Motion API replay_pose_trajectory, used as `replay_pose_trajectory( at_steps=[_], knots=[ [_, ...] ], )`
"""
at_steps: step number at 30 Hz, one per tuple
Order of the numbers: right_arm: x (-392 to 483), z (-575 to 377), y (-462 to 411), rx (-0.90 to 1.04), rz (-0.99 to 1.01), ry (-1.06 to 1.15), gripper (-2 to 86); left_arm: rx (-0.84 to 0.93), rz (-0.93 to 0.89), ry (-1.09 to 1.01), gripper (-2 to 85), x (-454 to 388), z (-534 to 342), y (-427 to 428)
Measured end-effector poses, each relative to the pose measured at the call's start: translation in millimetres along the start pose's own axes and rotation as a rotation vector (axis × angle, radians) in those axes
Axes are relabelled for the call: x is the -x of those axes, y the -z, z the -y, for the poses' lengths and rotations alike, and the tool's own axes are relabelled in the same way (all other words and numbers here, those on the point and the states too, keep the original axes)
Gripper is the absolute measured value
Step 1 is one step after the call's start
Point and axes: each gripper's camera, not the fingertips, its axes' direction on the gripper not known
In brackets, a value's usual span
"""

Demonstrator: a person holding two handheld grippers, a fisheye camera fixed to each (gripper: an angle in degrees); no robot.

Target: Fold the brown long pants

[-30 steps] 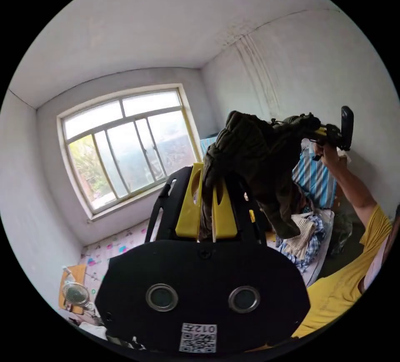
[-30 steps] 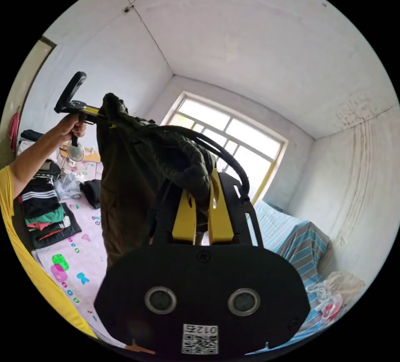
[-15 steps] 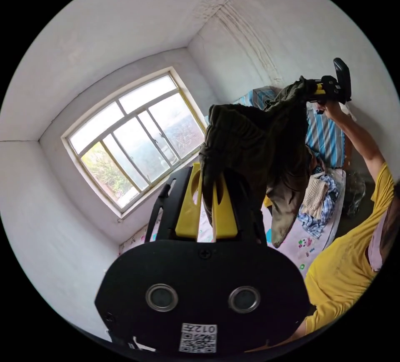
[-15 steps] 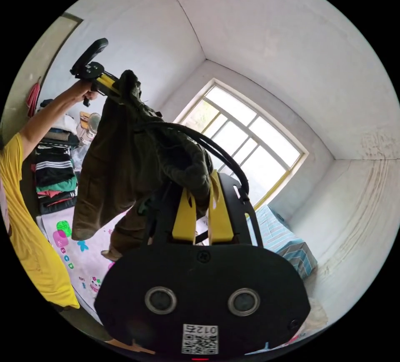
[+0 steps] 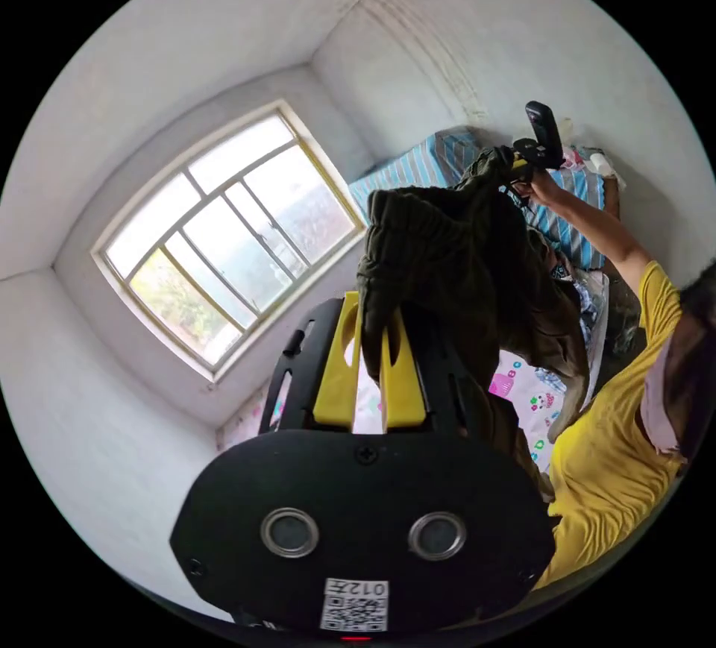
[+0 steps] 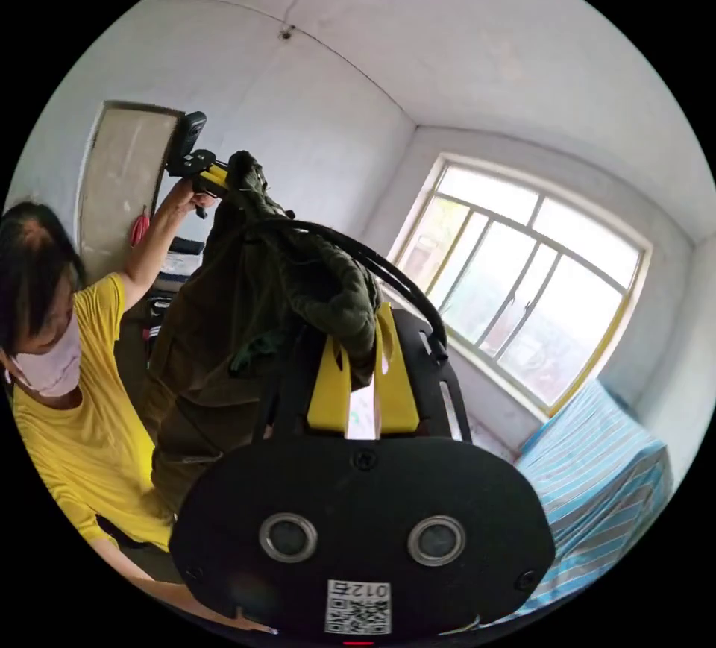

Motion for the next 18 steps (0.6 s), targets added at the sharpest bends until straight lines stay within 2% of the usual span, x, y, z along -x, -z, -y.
replay_pose_trajectory(
  at_steps=[2,4,6,7,10,14,18],
  knots=[
    [-45,-49,-76,0.095,0.019,-0.123,6.0,0.103,-0.063,0.093,2.1,16,-7,-100],
    [-111,-138,-194,0.278,0.042,-0.441,8.2,0.284,-0.101,0.339,3.9,32,-41,-253],
    [-140,-221,-268,0.381,0.072,-0.677,9.1,0.371,-0.130,0.565,5.0,27,-90,-348],
    [-149,-277,-298,0.363,0.101,-0.827,9.2,0.363,-0.156,0.678,5.1,14,-125,-391],
    [-141,-405,-349,0.323,0.261,-1.033,8.5,0.377,-0.289,0.826,5.0,-35,-208,-472],
    [-93,-531,-377,0.475,0.324,-1.016,8.6,0.473,-0.399,0.826,5.7,-126,-291,-521],
    [-16,-656,-357,0.642,0.398,-0.964,9.3,0.634,-0.508,0.814,8.1,-268,-386,-525]
  ],
)
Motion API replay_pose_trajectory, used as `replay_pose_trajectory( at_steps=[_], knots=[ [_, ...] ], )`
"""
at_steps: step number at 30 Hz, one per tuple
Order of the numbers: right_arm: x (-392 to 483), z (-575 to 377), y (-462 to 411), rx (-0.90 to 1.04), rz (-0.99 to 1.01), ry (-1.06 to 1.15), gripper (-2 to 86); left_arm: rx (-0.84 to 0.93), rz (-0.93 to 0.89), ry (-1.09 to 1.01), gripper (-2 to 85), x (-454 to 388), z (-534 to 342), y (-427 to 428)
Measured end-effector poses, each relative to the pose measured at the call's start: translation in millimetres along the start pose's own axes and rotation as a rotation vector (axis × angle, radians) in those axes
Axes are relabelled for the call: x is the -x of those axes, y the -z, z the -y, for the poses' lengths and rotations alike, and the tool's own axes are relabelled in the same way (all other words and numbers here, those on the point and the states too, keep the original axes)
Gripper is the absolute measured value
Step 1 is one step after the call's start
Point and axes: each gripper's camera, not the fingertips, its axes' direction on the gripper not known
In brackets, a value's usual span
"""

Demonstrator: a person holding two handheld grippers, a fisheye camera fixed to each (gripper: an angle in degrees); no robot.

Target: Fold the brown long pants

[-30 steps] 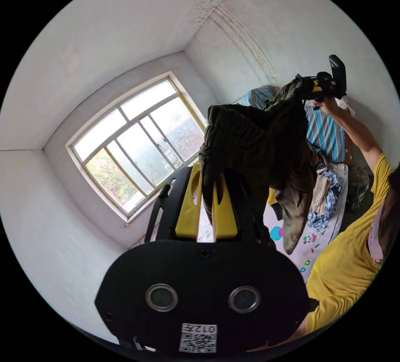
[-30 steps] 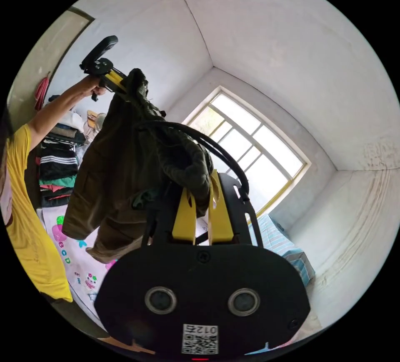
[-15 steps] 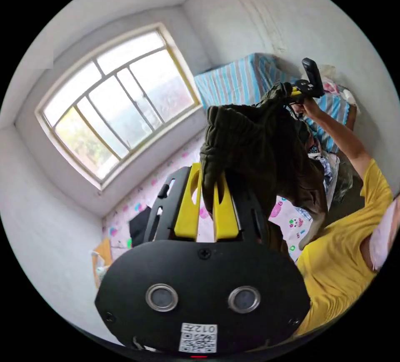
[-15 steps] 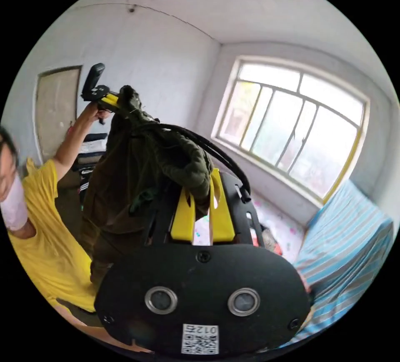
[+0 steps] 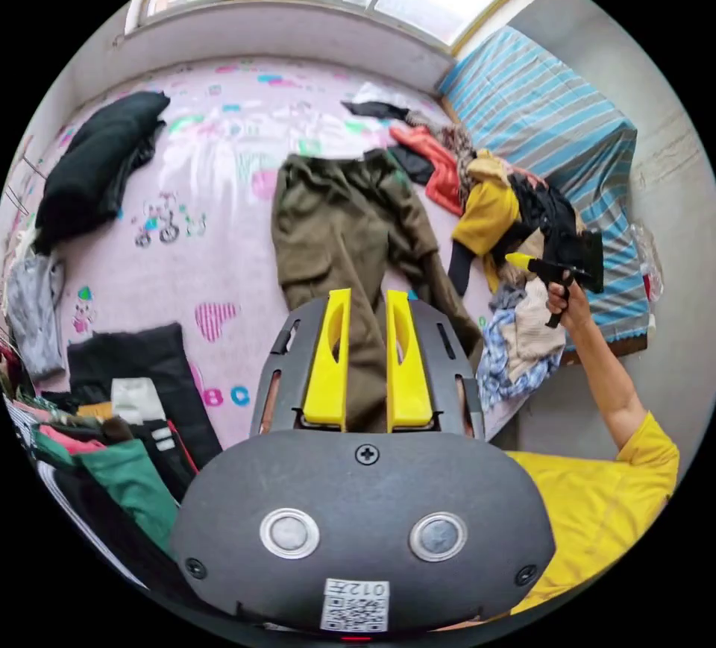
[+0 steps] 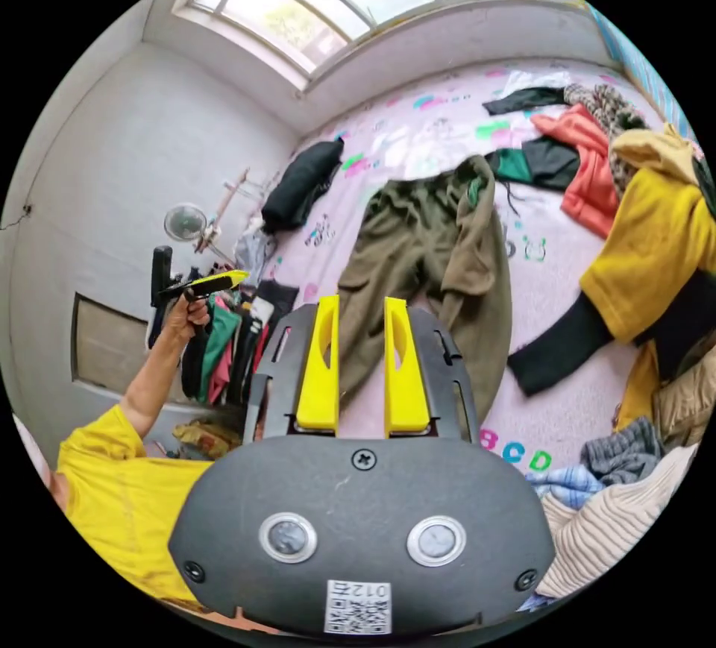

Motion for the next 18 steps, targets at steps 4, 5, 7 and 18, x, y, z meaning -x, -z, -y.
replay_pose_trajectory(
  at_steps=[4,5,7,18],
  knots=[
    [-48,-130,-34,0.095,-0.094,-0.052,10.6,0.175,0.063,0.042,10.6,-26,-131,-90],
    [-54,-149,-38,0.106,-0.092,-0.071,10.8,0.202,0.073,0.053,10.9,-29,-148,-100],
    [-73,-218,-52,0.128,-0.072,-0.156,12.1,0.290,0.133,0.066,12.1,-46,-206,-133],
    [-28,-357,-126,0.197,-0.223,-0.122,18.3,0.407,0.347,0.119,14.1,-102,-304,-221]
  ],
)
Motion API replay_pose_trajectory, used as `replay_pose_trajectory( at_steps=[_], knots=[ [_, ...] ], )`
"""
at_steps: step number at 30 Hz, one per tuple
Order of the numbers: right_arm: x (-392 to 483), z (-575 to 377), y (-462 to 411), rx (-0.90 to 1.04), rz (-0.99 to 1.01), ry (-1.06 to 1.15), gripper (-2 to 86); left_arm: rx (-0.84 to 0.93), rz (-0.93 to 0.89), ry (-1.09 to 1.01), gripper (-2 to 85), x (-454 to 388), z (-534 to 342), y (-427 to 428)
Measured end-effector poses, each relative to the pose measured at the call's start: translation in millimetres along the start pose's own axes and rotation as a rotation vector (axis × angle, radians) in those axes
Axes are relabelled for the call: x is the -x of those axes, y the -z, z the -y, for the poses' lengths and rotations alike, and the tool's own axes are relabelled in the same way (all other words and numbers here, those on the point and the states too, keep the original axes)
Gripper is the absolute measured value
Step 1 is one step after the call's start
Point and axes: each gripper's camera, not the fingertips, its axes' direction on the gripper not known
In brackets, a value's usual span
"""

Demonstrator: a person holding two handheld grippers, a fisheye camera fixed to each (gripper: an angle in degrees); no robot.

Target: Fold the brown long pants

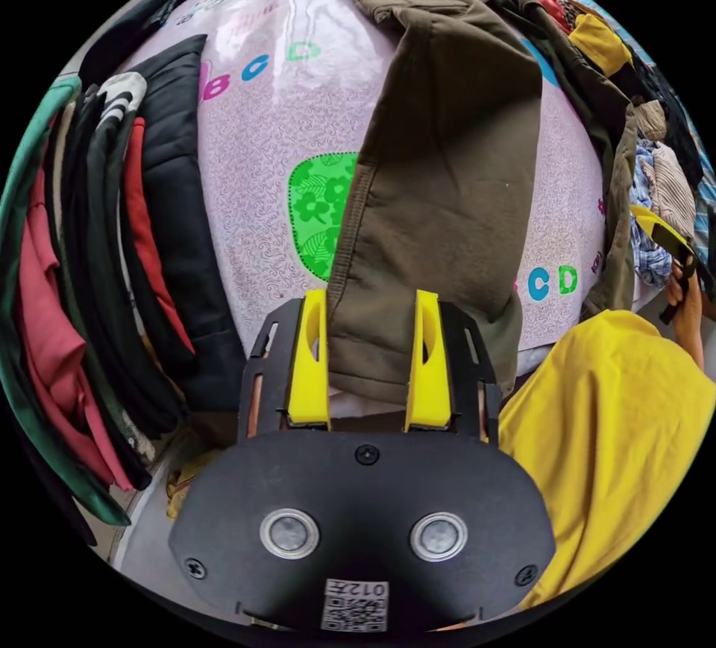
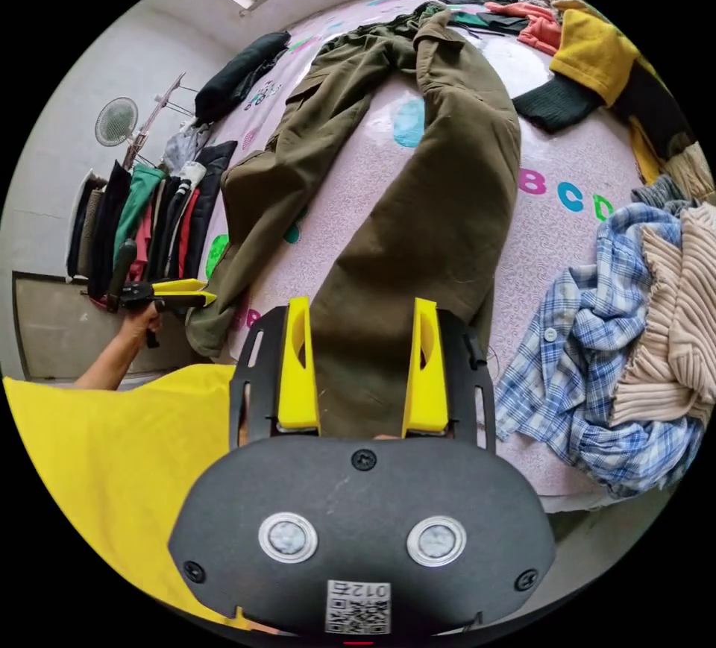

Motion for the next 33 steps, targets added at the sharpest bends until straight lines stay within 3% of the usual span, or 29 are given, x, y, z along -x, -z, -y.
replay_pose_trajectory(
  at_steps=[5,6,9,11,14,19,22,25,29,31,33],
  knots=[
    [6,-20,-41,0.121,-0.153,0.036,17.2,0.036,0.103,-0.014,12.6,-46,-14,-15],
    [3,-28,-49,0.151,-0.211,0.047,13.2,0.045,0.109,-0.024,11.2,-55,-18,-18],
    [-14,-52,-54,0.183,-0.157,0.057,3.1,0.054,-0.014,-0.025,5.8,-66,-33,-27],
    [-30,-66,-42,0.161,-0.057,0.025,2.0,0.069,-0.059,-0.043,3.8,-70,-48,-31],
    [-64,-95,1,0.036,0.136,-0.030,1.1,0.046,-0.203,-0.037,2.0,-65,-87,-29],
    [-172,-189,108,-0.372,0.395,-0.259,1.1,-0.128,-0.646,0.132,1.0,-14,-175,-39],
    [-244,-252,132,-0.475,0.435,-0.513,1.6,-0.162,-0.715,0.202,0.8,-4,-201,-54],
    [-276,-294,145,-0.434,0.276,-0.636,2.4,-0.110,-0.665,0.210,0.8,-15,-203,-68],
    [-255,-323,181,-0.495,0.022,-0.630,3.6,-0.043,-0.578,0.175,0.8,-39,-202,-77],
    [-222,-329,200,-0.528,-0.182,-0.567,5.0,-0.011,-0.555,0.169,0.8,-50,-205,-82],
    [-195,-319,205,-0.513,-0.219,-0.437,6.7,0.007,-0.549,0.176,0.8,-55,-209,-84]
  ],
)
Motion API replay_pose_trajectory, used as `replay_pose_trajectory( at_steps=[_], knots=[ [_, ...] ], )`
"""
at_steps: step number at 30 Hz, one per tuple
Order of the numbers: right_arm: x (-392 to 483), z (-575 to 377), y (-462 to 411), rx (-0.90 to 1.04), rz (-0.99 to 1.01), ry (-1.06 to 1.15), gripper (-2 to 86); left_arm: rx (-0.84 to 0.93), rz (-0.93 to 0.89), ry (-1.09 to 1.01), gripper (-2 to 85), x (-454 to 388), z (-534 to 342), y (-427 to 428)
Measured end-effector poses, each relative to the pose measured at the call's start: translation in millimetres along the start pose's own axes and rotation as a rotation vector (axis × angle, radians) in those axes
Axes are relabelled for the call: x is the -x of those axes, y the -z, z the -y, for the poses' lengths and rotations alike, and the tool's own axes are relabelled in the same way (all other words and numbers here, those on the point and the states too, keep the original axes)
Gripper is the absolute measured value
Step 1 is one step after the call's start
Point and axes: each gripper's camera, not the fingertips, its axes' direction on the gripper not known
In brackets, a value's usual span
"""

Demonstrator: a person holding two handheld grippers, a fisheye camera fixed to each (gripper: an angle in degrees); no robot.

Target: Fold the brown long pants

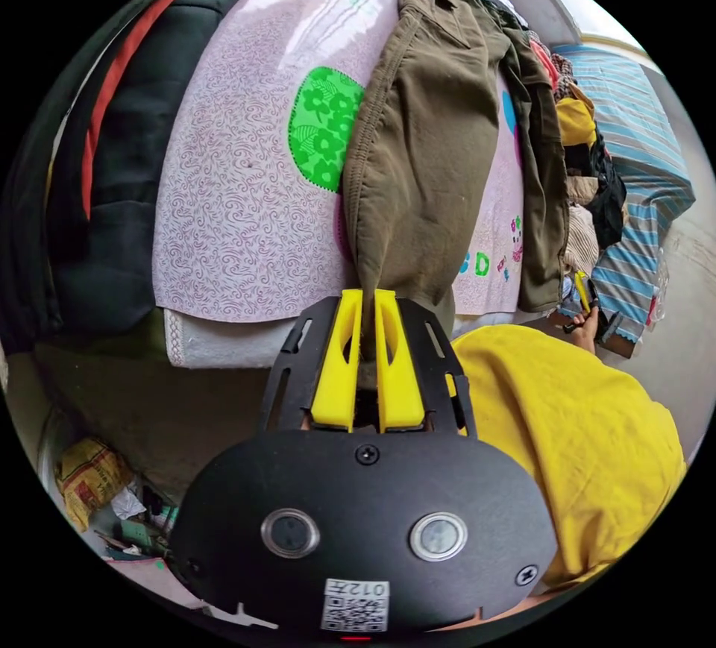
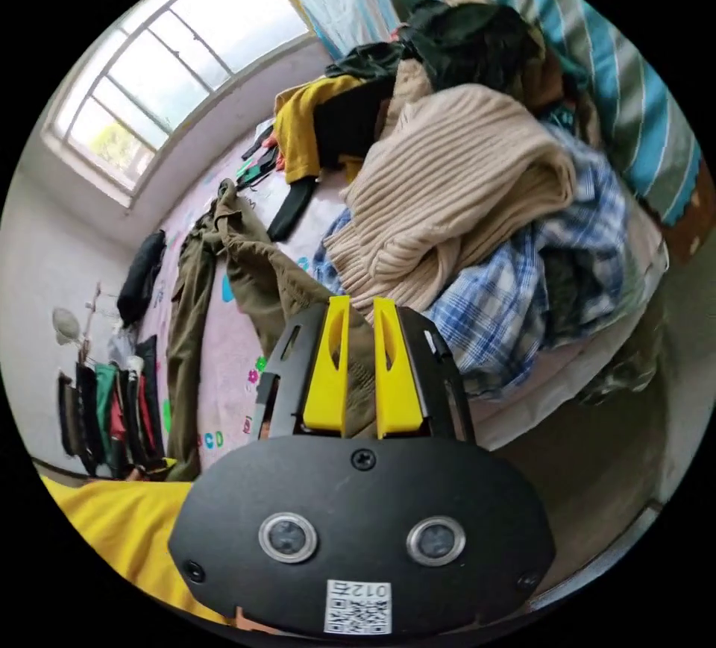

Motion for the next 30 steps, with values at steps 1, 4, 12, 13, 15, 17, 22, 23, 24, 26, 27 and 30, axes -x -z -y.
replay_pose_trajectory(
  at_steps=[1,4,12,13,15,17,22,23,24,26,27,30],
  knots=[
    [21,4,-3,0.035,-0.001,0.093,8.3,0.006,0.008,0.005,0.8,-2,-3,-2],
    [78,21,-30,0.141,-0.070,0.348,12.6,0.019,0.030,0.009,0.8,-8,-13,-4],
    [211,92,-116,0.244,-0.191,0.824,14.4,-0.029,0.028,0.054,0.9,-24,-52,5],
    [229,102,-128,0.251,-0.199,0.870,14.4,-0.046,0.023,0.063,0.9,-26,-59,8],
    [253,116,-148,0.293,-0.191,0.919,14.2,-0.068,0.016,0.077,0.9,-30,-69,13],
    [270,127,-171,0.355,-0.175,0.953,13.7,-0.085,0.009,0.087,0.9,-34,-78,18],
    [255,166,-210,0.539,-0.086,0.892,3.3,-0.102,0.041,0.089,0.8,-50,-93,32],
    [242,175,-208,0.531,-0.061,0.826,3.2,-0.102,0.044,0.088,0.8,-51,-94,33],
    [204,198,-201,0.493,0.001,0.622,3.0,-0.101,0.046,0.086,0.8,-53,-95,36],
    [119,225,-189,0.414,0.143,0.174,3.0,-0.100,0.041,0.089,0.8,-52,-97,41],
    [60,224,-182,0.353,0.258,-0.112,3.1,-0.096,0.039,0.093,0.8,-50,-98,43],
    [3,203,-163,0.314,0.247,-0.220,3.7,-0.078,0.027,0.095,0.8,-44,-97,50]
  ],
)
